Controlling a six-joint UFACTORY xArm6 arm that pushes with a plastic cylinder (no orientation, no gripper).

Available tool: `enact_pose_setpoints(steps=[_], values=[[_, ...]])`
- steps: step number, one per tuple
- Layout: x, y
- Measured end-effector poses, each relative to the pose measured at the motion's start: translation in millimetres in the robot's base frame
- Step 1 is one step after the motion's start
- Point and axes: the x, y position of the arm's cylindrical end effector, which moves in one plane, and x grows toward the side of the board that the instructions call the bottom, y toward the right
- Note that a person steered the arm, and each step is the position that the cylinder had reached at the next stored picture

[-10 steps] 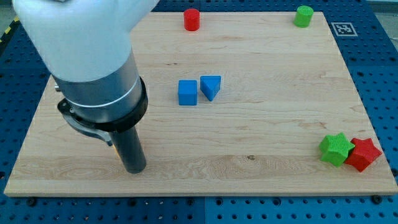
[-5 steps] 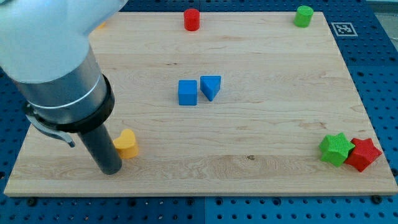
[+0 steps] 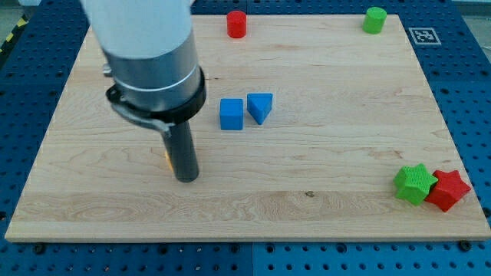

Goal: Move the yellow heart to the center

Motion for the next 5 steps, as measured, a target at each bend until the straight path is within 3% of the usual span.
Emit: enact_pose_setpoints(steps=[2,4,5], values=[[1,-5],[2,-50],[-29,-56]])
